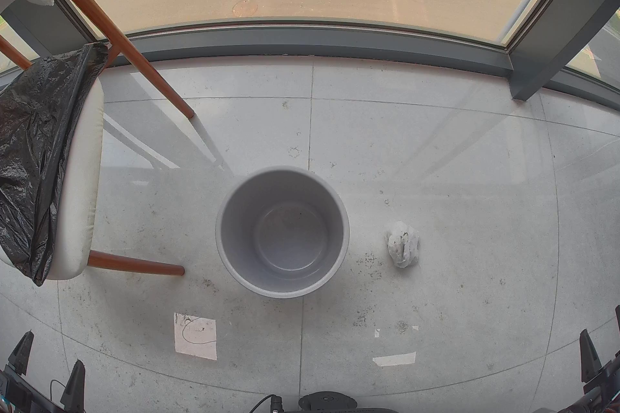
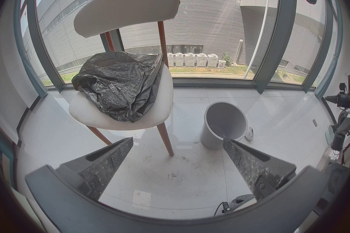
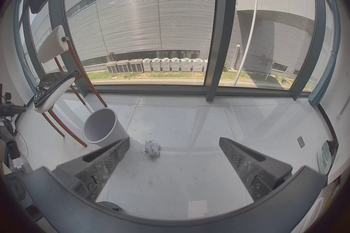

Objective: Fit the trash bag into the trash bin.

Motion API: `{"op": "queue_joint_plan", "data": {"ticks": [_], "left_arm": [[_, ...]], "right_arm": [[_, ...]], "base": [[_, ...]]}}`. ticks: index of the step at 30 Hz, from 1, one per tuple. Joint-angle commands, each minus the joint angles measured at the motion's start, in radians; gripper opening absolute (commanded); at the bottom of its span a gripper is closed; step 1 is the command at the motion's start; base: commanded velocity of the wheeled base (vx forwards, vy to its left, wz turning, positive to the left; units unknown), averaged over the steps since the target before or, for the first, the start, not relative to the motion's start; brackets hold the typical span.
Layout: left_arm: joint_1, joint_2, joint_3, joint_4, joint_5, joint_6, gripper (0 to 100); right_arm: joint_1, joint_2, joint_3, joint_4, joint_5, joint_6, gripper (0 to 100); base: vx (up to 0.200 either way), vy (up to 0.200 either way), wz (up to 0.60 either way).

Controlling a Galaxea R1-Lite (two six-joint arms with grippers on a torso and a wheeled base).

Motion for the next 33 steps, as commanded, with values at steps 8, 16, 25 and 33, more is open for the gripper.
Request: {"op": "queue_joint_plan", "data": {"ticks": [8,16,25,33], "left_arm": [[-0.001,-0.008,0.001,-0.081,0.017,0.015,100],[-0.05,0.404,-0.298,-0.319,-0.06,0.046,100],[-0.051,0.823,-0.599,-0.312,-0.149,-0.002,100],[-0.071,0.999,-0.766,-0.167,-0.152,-0.015,100]], "right_arm": [[0.0,-0.009,0.016,0.0,0.0,0.0,100],[0.0,-0.009,0.016,0.0,-0.001,0.0,100],[0.0,-0.01,0.016,-0.001,0.0,0.001,100],[0.0,-0.01,0.016,-0.001,-0.001,0.006,100]], "base": [[0.0,0.2,0.0],[0.0,0.125,0.0],[0.0,0.0,0.0],[0.0,0.0,0.0]]}}
